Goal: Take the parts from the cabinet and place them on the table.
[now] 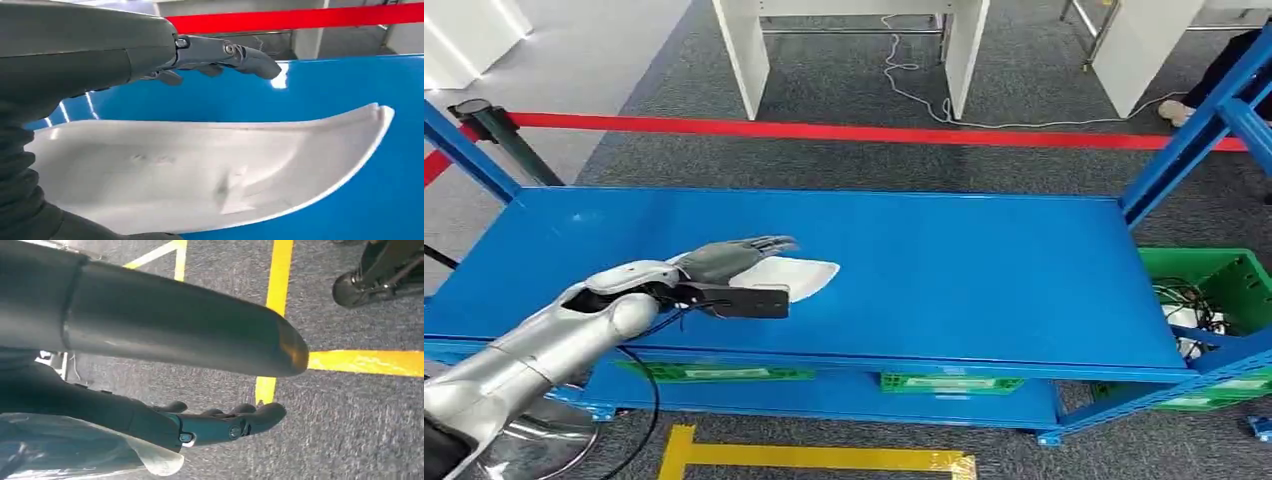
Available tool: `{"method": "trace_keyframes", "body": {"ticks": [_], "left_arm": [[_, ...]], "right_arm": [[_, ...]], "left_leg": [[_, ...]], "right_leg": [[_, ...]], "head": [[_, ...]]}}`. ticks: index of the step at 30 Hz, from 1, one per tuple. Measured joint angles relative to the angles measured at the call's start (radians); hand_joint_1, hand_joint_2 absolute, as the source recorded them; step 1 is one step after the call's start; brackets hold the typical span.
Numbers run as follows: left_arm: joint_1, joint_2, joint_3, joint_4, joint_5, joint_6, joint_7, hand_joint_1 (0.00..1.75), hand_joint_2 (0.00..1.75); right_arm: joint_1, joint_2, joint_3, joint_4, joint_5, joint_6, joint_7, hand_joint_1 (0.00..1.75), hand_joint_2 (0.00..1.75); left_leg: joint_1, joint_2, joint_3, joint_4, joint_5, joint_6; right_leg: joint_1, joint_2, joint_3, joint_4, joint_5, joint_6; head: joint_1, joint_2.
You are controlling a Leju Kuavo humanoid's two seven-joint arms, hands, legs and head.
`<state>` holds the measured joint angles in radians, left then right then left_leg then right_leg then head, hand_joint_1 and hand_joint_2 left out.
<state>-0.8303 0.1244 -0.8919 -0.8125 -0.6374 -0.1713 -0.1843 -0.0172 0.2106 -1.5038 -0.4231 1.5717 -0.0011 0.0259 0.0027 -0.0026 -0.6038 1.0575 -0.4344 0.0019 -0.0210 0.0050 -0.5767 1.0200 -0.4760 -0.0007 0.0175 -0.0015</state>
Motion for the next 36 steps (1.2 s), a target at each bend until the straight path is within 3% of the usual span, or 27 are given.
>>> {"method": "trace_keyframes", "body": {"ticks": [1, 4, 6, 7, 9, 10, 11, 12, 13, 15, 16, 20, 21, 22, 24, 25, 26, 27, 28, 30, 31, 32, 35, 36], "left_arm": [[-0.008, 0.001, -0.007, 0.012, 0.002, 0.0, 0.0, 0.0, 1.75], [-0.016, 0.001, -0.022, 0.037, 0.01, -0.013, 0.0, 0.0, 1.75], [-0.018, 0.002, -0.031, 0.051, 0.009, -0.014, 0.0, 0.0, 1.75], [-0.022, 0.001, -0.035, 0.058, 0.01, -0.014, 0.0, 0.0, 1.75], [-0.019, 0.0, -0.044, 0.072, 0.01, -0.012, -0.002, 0.0, 1.75], [-0.015, 0.0, -0.047, 0.081, 0.01, -0.01, -0.002, 0.0, 1.75], [-0.01, 0.0, -0.051, 0.09, 0.009, -0.007, -0.002, 0.0, 1.75], [-0.007, 0.0, -0.055, 0.099, 0.007, -0.004, -0.002, 0.0, 1.75], [-0.006, 0.0, -0.06, 0.105, 0.005, 0.001, -0.001, 0.0, 1.75], [-0.009, 0.0, -0.064, 0.119, -0.002, 0.014, 0.003, 0.0, 1.75], [-0.011, 0.0, -0.065, 0.129, -0.007, 0.022, 0.005, 0.0, 1.75], [-0.017, 0.002, -0.068, 0.163, -0.036, 0.06, 0.008, 0.0, 1.75], [-0.019, 0.002, -0.069, 0.166, -0.039, 0.064, 0.008, 0.0, 1.75], [-0.02, 0.002, -0.069, 0.17, -0.043, 0.065, 0.008, 0.0, 1.75], [-0.019, 0.003, -0.071, 0.182, -0.045, 0.067, 0.008, 0.0, 1.75], [-0.017, 0.003, -0.071, 0.187, -0.045, 0.068, 0.008, 1.5, 1.75], [-0.016, 0.003, -0.071, 0.191, -0.045, 0.071, 0.009, 1.75, 1.75], [-0.016, 0.003, -0.071, 0.196, -0.047, 0.076, 0.013, 1.75, 1.75], [-0.016, 0.002, -0.071, 0.201, -0.053, 0.089, 0.022, 1.75, 1.75], [-0.019, 0.002, -0.071, 0.212, -0.058, 0.089, 0.026, 1.75, 1.75], [-0.022, 0.002, -0.071, 0.219, -0.059, 0.084, 0.022, 1.75, 1.75], [-0.024, 0.001, -0.07, 0.225, -0.057, 0.08, 0.015, 1.75, 1.75], [-0.026, 0.002, -0.067, 0.235, -0.054, 0.084, -0.002, 1.75, 1.75], [-0.03, 0.001, -0.066, 0.235, -0.054, 0.083, -0.006, 1.75, 1.75]], "right_arm": [[-0.001, 0.0, 0.0, 0.001, 0.0, 0.0, 0.0, 0.0, 0.0], [-0.003, 0.0, 0.001, 0.008, 0.0, 0.0, 0.003, 0.0, 0.0], [-0.003, -0.001, 0.0, 0.01, 0.0, 0.0, 0.005, 0.0, 0.0], [-0.003, -0.002, 0.0, 0.01, 0.0, -0.002, 0.005, 0.0, 0.0], [-0.004, -0.003, 0.001, 0.013, 0.0, -0.002, 0.005, 0.0, 0.0], [-0.005, -0.004, 0.001, 0.013, 0.0, -0.003, 0.006, 0.0, 0.0], [-0.004, -0.004, 0.001, 0.015, 0.0, -0.003, 0.006, 0.0, 0.0], [-0.002, -0.004, 0.001, 0.016, 0.0, -0.003, 0.006, 0.0, 0.0], [-0.002, -0.004, 0.0, 0.016, 0.0, -0.003, 0.006, 0.0, 0.0], [-0.003, -0.006, 0.0, 0.016, 0.0, -0.004, 0.006, 0.0, 0.0], [-0.006, -0.006, 0.0, 0.016, 0.0, -0.004, 0.006, 0.0, 0.0], [-0.007, -0.006, 0.0, 0.016, 0.0, -0.004, 0.006, 0.0, 0.0], [-0.006, -0.006, -0.001, 0.016, 0.0, -0.004, 0.006, 0.0, 0.0], [-0.007, -0.006, -0.001, 0.016, 0.0, -0.004, 0.006, 0.0, 0.0], [-0.007, -0.006, -0.003, 0.016, 0.0, -0.006, 0.006, 0.0, 0.0], [-0.007, -0.006, -0.005, 0.016, 0.0, -0.005, 0.006, 0.0, 0.0], [-0.006, -0.006, -0.007, 0.016, 0.0, -0.005, 0.006, 0.0, 0.0], [-0.006, -0.006, -0.008, 0.016, 0.0, -0.004, 0.006, 0.0, 0.0], [-0.006, -0.006, -0.009, 0.016, 0.0, -0.003, 0.006, 0.0, 0.0], [-0.007, -0.006, -0.01, 0.016, 0.0, -0.003, 0.005, 0.0, 0.0], [-0.007, -0.006, -0.01, 0.016, 0.0, -0.003, 0.005, 0.0, 0.0], [-0.007, -0.006, -0.01, 0.016, 0.0, -0.002, 0.004, 0.0, 0.0], [-0.006, -0.006, -0.01, 0.016, 0.0, 0.003, 0.002, 0.0, 0.0], [-0.007, -0.006, -0.01, 0.016, 0.0, 0.004, 0.002, 0.0, 0.0]], "left_leg": [[-0.006, 0.0, 0.018, -0.027, -0.016, 0.005], [-0.011, 0.0, 0.013, -0.041, -0.019, 0.012], [-0.002, 0.003, 0.022, -0.062, -0.006, 0.026], [-0.001, 0.003, 0.022, -0.064, -0.004, 0.032], [-0.002, 0.002, 0.02, -0.064, -0.004, 0.035], [-0.004, 0.003, 0.019, -0.063, -0.004, 0.035], [-0.005, 0.003, 0.019, -0.063, -0.004, 0.035], [-0.005, 0.003, 0.019, -0.063, -0.004, 0.035], [-0.005, 0.002, 0.019, -0.061, -0.004, 0.035], [-0.003, 0.001, 0.019, -0.054, -0.009, 0.028], [-0.009, 0.0, 0.016, -0.05, -0.013, 0.021], [-0.009, -0.001, 0.014, -0.046, -0.007, 0.008], [-0.006, 0.0, 0.011, -0.039, -0.018, 0.002], [-0.007, 0.0, 0.0, -0.01, -0.041, -0.004], [-0.002, 0.0, -0.062, 0.137, -0.118, -0.015], [-0.001, 0.0, -0.1, 0.221, -0.15, -0.018], [0.0, 0.0, -0.119, 0.265, -0.16, -0.018], [0.0, 0.0, -0.118, 0.263, -0.147, -0.017], [0.0, 0.0, -0.098, 0.22, -0.113, -0.013], [-0.003, 0.0, -0.008, 0.043, -0.026, 0.002], [-0.007, 0.0, 0.024, -0.026, -0.013, 0.013], [-0.011, 0.001, 0.034, -0.046, -0.022, 0.019], [-0.016, -0.001, 0.028, -0.049, -0.021, 0.022], [-0.005, 0.0, 0.036, -0.07, -0.009, 0.028]], "right_leg": [[0.005, 0.0, -0.004, 0.0, -0.001, 0.005], [0.001, -0.003, -0.009, -0.005, 0.006, 0.022], [0.0, -0.003, -0.019, 0.003, -0.006, 0.032], [0.002, -0.004, -0.034, 0.037, -0.034, 0.034], [0.001, -0.004, -0.106, 0.192, -0.106, 0.037], [0.001, -0.004, -0.143, 0.267, -0.132, 0.039], [0.001, -0.004, -0.162, 0.303, -0.135, 0.041], [0.001, -0.004, -0.156, 0.288, -0.114, 0.042], [0.001, -0.005, -0.127, 0.228, -0.073, 0.041], [-0.001, -0.006, -0.032, 0.039, 0.013, 0.039], [0.002, -0.005, -0.011, 0.01, -0.009, 0.037], [0.005, -0.002, -0.006, 0.003, -0.002, 0.017], [-0.002, -0.005, -0.003, -0.001, 0.003, 0.009], [-0.002, -0.004, -0.003, -0.001, 0.003, 0.003], [-0.001, -0.004, -0.005, -0.001, 0.004, -0.003], [0.0, -0.004, -0.005, -0.001, 0.003, -0.004], [0.0, -0.005, -0.005, -0.001, 0.003, -0.004], [0.0, -0.005, -0.005, -0.001, 0.003, -0.004], [0.0, -0.004, -0.005, -0.001, 0.004, -0.004], [0.002, -0.003, -0.001, -0.001, 0.004, -0.004], [0.001, -0.004, -0.001, -0.001, 0.004, -0.003], [0.008, -0.003, -0.006, 0.002, 0.004, 0.004], [0.0, -0.007, -0.009, -0.006, 0.012, 0.021], [0.004, -0.007, -0.013, -0.004, 0.007, 0.028]], "head": [[0.003, 0.0], [0.001, 0.0], [0.002, 0.0], [0.005, 0.0], [0.01, 0.0], [0.01, 0.0], [0.01, 0.0], [0.008, 0.0], [0.01, 0.0], [0.01, 0.0], [0.01, 0.0], [0.01, 0.0], [0.011, 0.0], [0.007, 0.0], [0.006, 0.0], [0.006, 0.0], [0.006, 0.0], [0.006, 0.0], [0.006, 0.0], [0.006, 0.0], [0.007, 0.0], [0.007, 0.0], [0.006, 0.0], [0.007, 0.0]]}}
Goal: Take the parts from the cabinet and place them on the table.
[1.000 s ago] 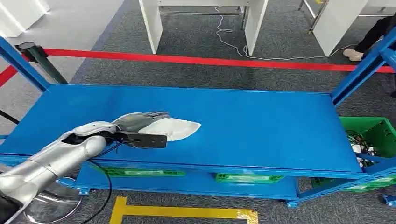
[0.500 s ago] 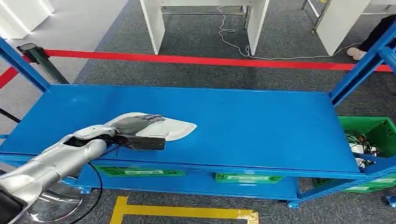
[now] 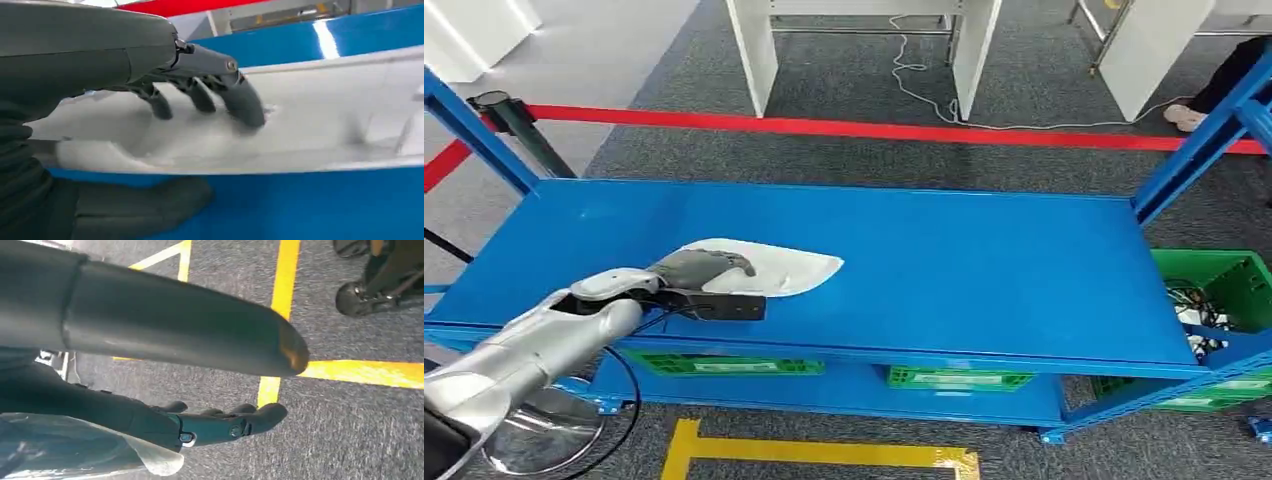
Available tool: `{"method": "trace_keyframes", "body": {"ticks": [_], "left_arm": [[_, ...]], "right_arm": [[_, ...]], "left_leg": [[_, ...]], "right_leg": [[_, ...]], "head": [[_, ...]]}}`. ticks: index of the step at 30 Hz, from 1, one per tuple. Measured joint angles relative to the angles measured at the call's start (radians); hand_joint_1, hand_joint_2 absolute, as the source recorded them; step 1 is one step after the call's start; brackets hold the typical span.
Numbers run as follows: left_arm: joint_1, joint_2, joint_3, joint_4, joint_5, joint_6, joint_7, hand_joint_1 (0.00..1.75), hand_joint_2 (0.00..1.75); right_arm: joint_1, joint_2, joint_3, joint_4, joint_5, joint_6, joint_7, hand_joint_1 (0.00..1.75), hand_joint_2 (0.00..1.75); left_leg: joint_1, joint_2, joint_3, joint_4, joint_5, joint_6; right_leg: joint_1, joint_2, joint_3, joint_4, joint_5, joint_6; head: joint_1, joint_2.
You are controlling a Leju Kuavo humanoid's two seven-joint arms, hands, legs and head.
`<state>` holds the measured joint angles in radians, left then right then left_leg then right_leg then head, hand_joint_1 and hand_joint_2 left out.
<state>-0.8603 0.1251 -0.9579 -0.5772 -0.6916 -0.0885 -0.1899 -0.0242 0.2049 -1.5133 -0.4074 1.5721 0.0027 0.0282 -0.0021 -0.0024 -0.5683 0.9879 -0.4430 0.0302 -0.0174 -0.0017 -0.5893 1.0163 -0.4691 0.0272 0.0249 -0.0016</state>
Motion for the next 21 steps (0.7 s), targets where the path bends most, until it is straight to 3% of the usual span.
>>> {"method": "trace_keyframes", "body": {"ticks": [1, 2, 4, 5, 6, 7, 9, 10, 11, 12, 15, 16, 17, 19, 20, 21], "left_arm": [[-0.004, -0.006, 0.0, 0.002, 0.0, -0.007, -0.004, 1.75, 1.75], [-0.006, -0.008, 0.0, 0.003, -0.001, -0.011, -0.007, 1.75, 1.75], [-0.006, -0.01, 0.0, 0.005, 0.001, -0.021, -0.011, 1.75, 1.75], [-0.006, -0.013, 0.0, 0.007, 0.002, -0.027, -0.011, 1.75, 1.75], [-0.007, -0.015, 0.0, 0.009, 0.007, -0.033, -0.014, 1.75, 1.75], [-0.01, -0.016, 0.0, 0.01, 0.012, -0.043, -0.02, 1.75, 1.75], [-0.022, -0.016, 0.002, 0.01, 0.026, -0.064, -0.037, 1.75, 1.75], [-0.028, -0.015, 0.003, 0.01, 0.038, -0.078, -0.051, 1.75, 1.75], [-0.035, -0.014, 0.006, 0.01, 0.047, -0.087, -0.062, 1.75, 1.75], [-0.04, -0.013, 0.008, 0.01, 0.054, -0.095, -0.068, 1.75, 1.75], [-0.047, -0.008, 0.011, 0.01, 0.067, -0.111, -0.084, 1.75, 1.75], [-0.048, -0.005, 0.013, 0.01, 0.077, -0.115, -0.095, 1.75, 1.75], [-0.05, -0.004, 0.017, 0.01, 0.092, -0.114, -0.107, 1.75, 1.75], [-0.041, -0.003, 0.034, 0.006, 0.134, -0.086, -0.132, 1.75, 1.75], [-0.029, -0.001, 0.045, -0.002, 0.156, -0.06, -0.139, 1.75, 1.75], [-0.015, -0.001, 0.059, -0.01, 0.176, -0.035, -0.141, 1.75, 1.75]], "right_arm": [[0.0, -0.001, 0.0, 0.0, 0.0, 0.0, -0.001, 0.0, 0.0], [-0.001, -0.001, 0.0, -0.001, 0.0, 0.0, -0.002, 0.0, 0.0], [0.001, -0.001, 0.0, -0.001, 0.0, 0.001, -0.002, 0.0, 0.0], [0.004, -0.001, 0.0, -0.001, 0.0, 0.001, -0.002, 0.0, 0.0], [0.005, -0.001, 0.0, -0.001, 0.0, 0.002, -0.002, 0.0, 0.0], [0.006, -0.001, 0.0, -0.001, 0.0, 0.003, -0.003, 0.0, 0.0], [0.006, -0.006, 0.0, -0.001, 0.0, 0.003, -0.003, 0.0, 0.0], [0.005, -0.008, 0.0, -0.001, 0.0, 0.003, -0.003, 0.0, 0.0], [0.003, -0.007, 0.0, 0.0, 0.0, 0.003, -0.004, 0.0, 0.0], [0.001, -0.007, 0.001, 0.0, 0.0, 0.004, -0.005, 0.0, 0.0], [0.003, -0.01, 0.001, 0.0, 0.0, 0.003, -0.005, 0.0, 0.0], [0.003, -0.011, 0.0, 0.0, 0.0, 0.002, -0.005, 0.0, 0.0], [0.002, -0.012, 0.0, 0.0, 0.0, 0.0, -0.006, 0.0, 0.0], [0.002, -0.013, 0.001, 0.003, 0.0, -0.002, -0.006, 0.0, 0.0], [0.002, -0.013, 0.001, 0.006, 0.0, -0.004, -0.007, 0.0, 0.0], [0.004, -0.013, 0.0, 0.008, -0.001, -0.004, -0.007, 0.0, 0.0]], "left_leg": [[0.0, 0.002, 0.004, -0.006, 0.004, 0.002], [0.001, 0.003, 0.002, -0.007, 0.006, 0.006], [0.0, 0.004, -0.001, -0.007, 0.006, 0.007], [0.0, 0.004, -0.002, -0.006, 0.006, 0.007], [0.0, 0.004, -0.001, -0.006, 0.006, 0.007], [0.0, 0.003, -0.001, -0.004, 0.006, 0.007], [0.003, 0.001, -0.001, 0.003, 0.002, 0.001], [0.003, 0.0, -0.002, 0.011, -0.003, -0.005], [-0.005, -0.002, -0.009, 0.021, -0.009, -0.013], [-0.005, -0.004, -0.012, 0.021, -0.006, -0.017], [-0.001, -0.004, -0.01, 0.022, -0.004, -0.026], [0.0, -0.003, -0.015, 0.036, -0.02, -0.032], [0.001, -0.001, -0.035, 0.082, -0.054, -0.039], [0.005, -0.001, -0.106, 0.246, -0.132, -0.048], [0.005, -0.001, -0.136, 0.314, -0.155, -0.049], [0.006, -0.001, -0.149, 0.343, -0.156, -0.048]], "right_leg": [[-0.001, 0.0, -0.012, 0.016, -0.016, 0.003], [-0.001, 0.002, -0.034, 0.065, -0.049, 0.005], [-0.003, 0.002, -0.107, 0.222, -0.119, 0.011], [-0.003, 0.001, -0.135, 0.283, -0.136, 0.014], [-0.003, 0.001, -0.142, 0.296, -0.13, 0.017], [-0.004, 0.001, -0.124, 0.261, -0.098, 0.018], [-0.006, 0.0, -0.042, 0.1, -0.016, 0.019], [-0.009, -0.001, -0.001, 0.02, 0.002, 0.019], [-0.004, 0.0, 0.02, 0.0, -0.016, 0.015], [-0.006, 0.002, 0.015, 0.006, -0.013, 0.002], [-0.005, 0.003, 0.014, 0.005, -0.007, -0.013], [-0.008, 0.002, 0.015, 0.003, -0.005, -0.02], [-0.008, 0.002, 0.014, 0.003, -0.005, -0.026], [-0.007, 0.002, 0.011, 0.004, -0.004, -0.03], [-0.007, 0.002, 0.011, 0.004, -0.004, -0.03], [-0.007, 0.003, 0.011, 0.004, -0.004, -0.03]], "head": [[0.003, 0.0], [0.006, 0.0], [0.004, 0.0], [0.005, 0.0], [0.005, 0.0], [0.005, 0.0], [0.005, 0.0], [0.006, 0.0], [0.007, 0.0], [0.003, 0.0], [0.005, 0.0], [0.004, 0.0], [-0.001, 0.0], [0.001, 0.0], [0.0, 0.0], [0.0, 0.0]]}}
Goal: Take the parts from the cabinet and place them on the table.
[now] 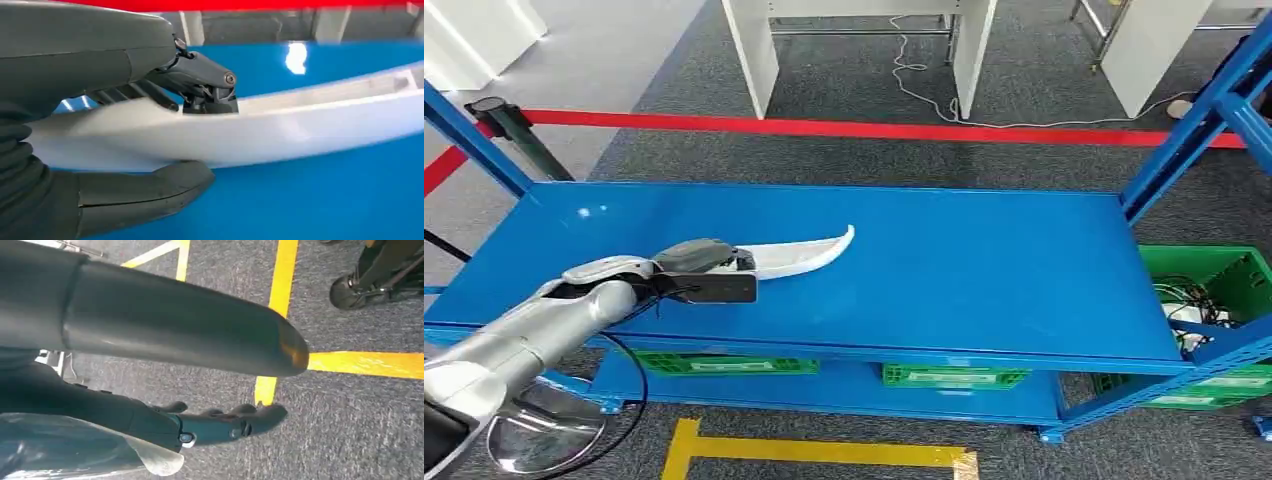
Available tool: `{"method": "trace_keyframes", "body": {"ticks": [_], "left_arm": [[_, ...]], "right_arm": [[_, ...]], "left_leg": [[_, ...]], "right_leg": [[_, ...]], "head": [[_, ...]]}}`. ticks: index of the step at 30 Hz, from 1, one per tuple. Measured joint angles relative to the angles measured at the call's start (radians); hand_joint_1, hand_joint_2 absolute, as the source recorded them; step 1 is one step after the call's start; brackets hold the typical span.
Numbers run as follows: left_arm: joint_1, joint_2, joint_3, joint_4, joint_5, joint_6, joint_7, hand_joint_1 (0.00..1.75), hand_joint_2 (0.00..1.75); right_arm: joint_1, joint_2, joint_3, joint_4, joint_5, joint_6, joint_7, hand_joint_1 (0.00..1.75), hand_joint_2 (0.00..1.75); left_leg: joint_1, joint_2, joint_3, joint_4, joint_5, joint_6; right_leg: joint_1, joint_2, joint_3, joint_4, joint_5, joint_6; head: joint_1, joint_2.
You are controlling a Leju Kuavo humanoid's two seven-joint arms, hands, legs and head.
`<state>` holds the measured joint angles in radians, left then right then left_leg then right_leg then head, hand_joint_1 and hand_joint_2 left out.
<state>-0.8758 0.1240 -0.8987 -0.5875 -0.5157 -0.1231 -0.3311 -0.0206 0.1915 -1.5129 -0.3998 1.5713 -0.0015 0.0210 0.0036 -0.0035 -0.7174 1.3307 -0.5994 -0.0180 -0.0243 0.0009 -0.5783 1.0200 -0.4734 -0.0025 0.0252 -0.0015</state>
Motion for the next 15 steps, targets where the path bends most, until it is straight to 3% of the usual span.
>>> {"method": "trace_keyframes", "body": {"ticks": [1, 4, 5, 8, 10, 11, 12, 14, 15], "left_arm": [[0.016, -0.002, 0.018, -0.016, 0.035, 0.027, -0.005, 1.75, 1.75], [0.094, -0.009, 0.127, -0.12, 0.192, 0.086, -0.025, 1.75, 1.75], [0.12, -0.011, 0.17, -0.162, 0.241, 0.101, -0.026, 1.75, 1.75], [0.207, -0.032, 0.293, -0.299, 0.357, 0.151, -0.035, 1.75, 1.75], [0.256, -0.05, 0.364, -0.384, 0.412, 0.19, -0.045, 1.75, 1.75], [0.271, -0.055, 0.395, -0.416, 0.434, 0.209, -0.05, 1.75, 1.75], [0.285, -0.064, 0.427, -0.442, 0.449, 0.23, -0.055, 1.75, 1.75], [0.305, -0.075, 0.458, -0.479, 0.465, 0.271, -0.064, 1.75, 1.75], [0.319, -0.081, 0.472, -0.497, 0.471, 0.292, -0.068, 1.75, 1.75]], "right_arm": [[0.001, 0.0, 0.0, 0.001, 0.0, 0.0, 0.0, 0.0, 0.0], [0.0, 0.002, 0.0, 0.001, 0.0, 0.0, -0.002, 0.0, 0.0], [0.001, 0.005, 0.0, 0.001, 0.0, 0.0, -0.002, 0.0, 0.0], [0.001, 0.012, 0.0, 0.0, 0.0, 0.001, -0.003, 0.0, 0.0], [0.002, 0.018, 0.0, -0.005, 0.0, 0.001, -0.003, 0.0, 0.0], [0.003, 0.019, 0.0, -0.008, 0.0, 0.001, -0.004, 0.0, 0.0], [0.003, 0.023, 0.0, -0.009, 0.0, 0.001, -0.004, 0.0, 0.0], [0.004, 0.027, 0.0, -0.01, 0.0, 0.001, -0.004, 0.0, 0.0], [0.004, 0.028, 0.0, -0.011, 0.0, 0.001, -0.004, 0.0, 0.0]], "left_leg": [[0.0, 0.0, 0.009, -0.021, 0.024, 0.002], [-0.003, 0.0, 0.124, -0.272, 0.158, 0.024], [-0.006, 0.0, 0.142, -0.301, 0.146, 0.029], [-0.012, 0.001, 0.136, -0.316, 0.141, 0.034], [-0.002, 0.007, 0.144, -0.337, 0.153, 0.044], [-0.002, 0.008, 0.145, -0.34, 0.154, 0.051], [-0.002, 0.008, 0.143, -0.34, 0.154, 0.057], [-0.004, 0.008, 0.143, -0.34, 0.153, 0.058], [-0.005, 0.008, 0.143, -0.34, 0.153, 0.059]], "right_leg": [[0.0, 0.001, 0.0, 0.0, 0.0, 0.0], [0.002, 0.006, 0.003, 0.0, -0.001, 0.002], [0.006, 0.005, 0.0, 0.0, -0.002, 0.004], [0.003, 0.004, -0.009, -0.003, 0.003, 0.022], [0.002, 0.005, -0.02, 0.002, -0.007, 0.032], [0.005, 0.002, -0.031, 0.031, -0.031, 0.034], [0.004, 0.002, -0.061, 0.098, -0.069, 0.035], [0.004, 0.001, -0.137, 0.261, -0.134, 0.041], [0.004, 0.002, -0.158, 0.302, -0.138, 0.043]], "head": [[0.0, 0.0], [0.0, 0.0], [0.002, 0.0], [0.0, 0.0], [0.001, 0.0], [0.003, 0.0], [0.005, 0.0], [0.005, 0.0], [0.005, 0.0]]}}
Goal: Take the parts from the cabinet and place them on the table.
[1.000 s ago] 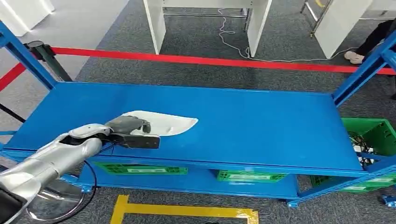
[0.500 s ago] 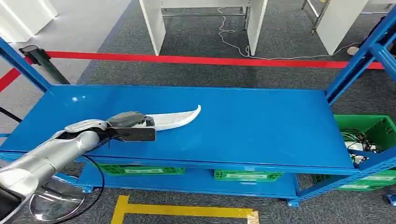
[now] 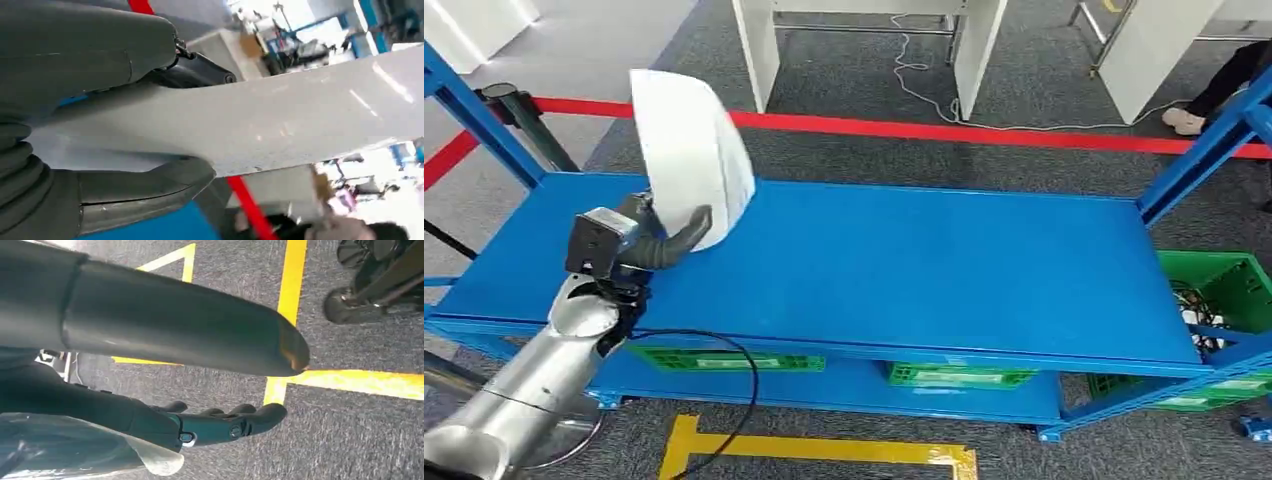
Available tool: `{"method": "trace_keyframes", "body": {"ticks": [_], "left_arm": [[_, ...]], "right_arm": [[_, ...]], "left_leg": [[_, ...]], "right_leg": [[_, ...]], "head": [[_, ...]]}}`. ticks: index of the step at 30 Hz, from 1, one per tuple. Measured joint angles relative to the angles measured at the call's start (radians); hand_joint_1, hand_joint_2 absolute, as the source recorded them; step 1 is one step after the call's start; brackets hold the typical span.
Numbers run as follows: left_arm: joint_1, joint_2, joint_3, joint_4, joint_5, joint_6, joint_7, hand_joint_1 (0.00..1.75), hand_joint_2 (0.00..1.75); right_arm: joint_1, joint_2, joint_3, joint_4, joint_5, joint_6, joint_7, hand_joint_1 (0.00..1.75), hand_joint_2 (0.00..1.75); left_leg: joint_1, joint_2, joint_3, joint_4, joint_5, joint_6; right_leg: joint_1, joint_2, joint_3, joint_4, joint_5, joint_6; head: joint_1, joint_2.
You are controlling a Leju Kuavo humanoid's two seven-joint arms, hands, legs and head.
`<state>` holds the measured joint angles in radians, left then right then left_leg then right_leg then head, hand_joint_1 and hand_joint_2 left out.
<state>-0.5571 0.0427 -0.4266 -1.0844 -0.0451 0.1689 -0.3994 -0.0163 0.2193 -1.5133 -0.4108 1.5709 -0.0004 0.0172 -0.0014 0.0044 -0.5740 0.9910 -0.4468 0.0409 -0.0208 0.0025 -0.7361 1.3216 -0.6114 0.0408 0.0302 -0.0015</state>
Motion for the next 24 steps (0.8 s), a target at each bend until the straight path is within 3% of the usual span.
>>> {"method": "trace_keyframes", "body": {"ticks": [1, 2, 4, 6, 9, 10, 11, 13, 15, 16, 17, 19, 20, 21, 24], "left_arm": [[0.02, -0.005, 0.014, -0.021, 0.01, 0.023, -0.005, 1.75, 1.75], [0.04, -0.016, 0.033, -0.05, 0.024, 0.058, -0.016, 1.75, 1.75], [0.063, -0.044, 0.072, -0.092, 0.043, 0.141, -0.039, 1.75, 1.75], [0.067, -0.06, 0.107, -0.118, 0.045, 0.209, -0.054, 1.75, 1.75], [0.083, -0.077, 0.129, -0.144, 0.048, 0.269, -0.066, 1.75, 1.75], [0.087, -0.083, 0.137, -0.152, 0.049, 0.286, -0.068, 1.75, 1.75], [0.088, -0.083, 0.143, -0.157, 0.049, 0.301, -0.07, 1.75, 1.75], [0.089, -0.083, 0.143, -0.159, 0.053, 0.32, -0.072, 1.75, 1.75], [0.096, -0.083, 0.143, -0.159, 0.061, 0.334, -0.074, 1.75, 1.75], [0.099, -0.083, 0.143, -0.159, 0.065, 0.339, -0.074, 1.75, 1.75], [0.1, -0.083, 0.143, -0.159, 0.066, 0.344, -0.076, 1.75, 1.75], [0.097, -0.082, 0.143, -0.16, 0.067, 0.349, -0.08, 1.75, 1.75], [0.094, -0.081, 0.143, -0.16, 0.067, 0.353, -0.082, 1.75, 1.75], [0.092, -0.08, 0.143, -0.161, 0.067, 0.356, -0.083, 1.75, 1.75], [0.091, -0.078, 0.142, -0.161, 0.069, 0.367, -0.084, 1.75, 1.75]], "right_arm": [[0.0, 0.001, 0.0, -0.003, 0.0, 0.0, 0.0, 0.0, 0.0], [0.0, 0.005, 0.0, -0.009, 0.0, 0.0, 0.0, 0.0, 0.0], [-0.003, 0.011, 0.0, -0.02, -0.001, -0.001, 0.0, 0.0, 0.0], [-0.007, 0.021, -0.001, -0.026, -0.001, -0.002, 0.0, 0.0, 0.0], [-0.005, 0.032, -0.007, -0.037, -0.002, -0.008, 0.003, 0.0, 0.0], [-0.005, 0.036, -0.008, -0.04, -0.001, -0.01, 0.002, 0.0, 0.0], [-0.007, 0.039, -0.008, -0.043, -0.001, -0.011, 0.003, 0.0, 0.0], [-0.01, 0.044, -0.008, -0.048, 0.0, -0.013, 0.003, 0.0, 0.0], [-0.013, 0.046, -0.01, -0.049, 0.0, -0.015, 0.006, 0.0, 0.0], [-0.013, 0.046, -0.011, -0.049, 0.001, -0.016, 0.006, 0.0, 0.0], [-0.013, 0.046, -0.015, -0.049, 0.001, -0.018, 0.007, 0.0, 0.0], [-0.014, 0.047, -0.015, -0.049, 0.001, -0.019, 0.008, 0.0, 0.0], [-0.015, 0.047, -0.016, -0.049, 0.001, -0.019, 0.009, 0.0, 0.0], [-0.016, 0.047, -0.016, -0.049, 0.001, -0.021, 0.01, 0.0, 0.0], [-0.017, 0.047, -0.016, -0.048, 0.001, -0.022, 0.016, 0.0, 0.0]], "left_leg": [[0.0, 0.0, 0.001, 0.0, 0.0, 0.0], [0.0, -0.001, 0.001, 0.001, -0.001, -0.002], [0.002, -0.003, 0.001, 0.011, -0.008, -0.011], [-0.005, -0.003, -0.011, 0.032, -0.016, -0.023], [-0.003, -0.004, -0.01, 0.03, -0.013, -0.03], [-0.002, -0.006, -0.014, 0.034, -0.021, -0.033], [-0.001, -0.006, -0.02, 0.059, -0.048, -0.041], [0.002, -0.006, -0.07, 0.195, -0.133, -0.051], [0.005, -0.006, -0.12, 0.326, -0.184, -0.055], [0.005, -0.006, -0.117, 0.33, -0.175, -0.053], [0.005, -0.006, -0.094, 0.289, -0.145, -0.051], [0.004, -0.006, -0.009, 0.128, -0.062, -0.041], [0.003, -0.007, 0.028, 0.054, -0.041, -0.035], [-0.002, -0.008, 0.034, 0.035, -0.046, -0.033], [-0.006, -0.008, 0.022, 0.033, -0.042, -0.026]], "right_leg": [[-0.001, 0.0, 0.004, -0.011, 0.02, 0.002], [-0.001, -0.001, 0.028, -0.061, 0.055, 0.003], [-0.003, -0.004, 0.116, -0.242, 0.144, 0.001], [0.0, 0.0, 0.15, -0.3, 0.127, -0.007], [0.003, 0.0, 0.147, -0.29, 0.127, -0.02], [-0.004, -0.004, 0.148, -0.294, 0.134, -0.029], [-0.004, -0.004, 0.148, -0.294, 0.136, -0.033], [-0.004, -0.004, 0.145, -0.294, 0.138, -0.037], [-0.003, -0.004, 0.142, -0.293, 0.14, -0.039], [-0.003, -0.004, 0.141, -0.293, 0.141, -0.041], [-0.002, -0.004, 0.14, -0.293, 0.142, -0.041], [-0.001, -0.003, 0.141, -0.293, 0.145, -0.038], [-0.002, -0.003, 0.14, -0.293, 0.146, -0.035], [0.005, -0.003, 0.133, -0.288, 0.15, -0.029], [0.001, -0.004, 0.123, -0.295, 0.167, -0.009]], "head": [[-0.001, 0.0], [0.0, 0.0], [0.0, 0.0], [0.001, 0.0], [0.001, 0.0], [0.001, 0.0], [-0.003, 0.0], [-0.004, 0.0], [-0.004, 0.0], [-0.004, 0.0], [-0.005, 0.0], [-0.004, 0.0], [-0.004, 0.0], [-0.003, 0.0], [-0.003, 0.0]]}}
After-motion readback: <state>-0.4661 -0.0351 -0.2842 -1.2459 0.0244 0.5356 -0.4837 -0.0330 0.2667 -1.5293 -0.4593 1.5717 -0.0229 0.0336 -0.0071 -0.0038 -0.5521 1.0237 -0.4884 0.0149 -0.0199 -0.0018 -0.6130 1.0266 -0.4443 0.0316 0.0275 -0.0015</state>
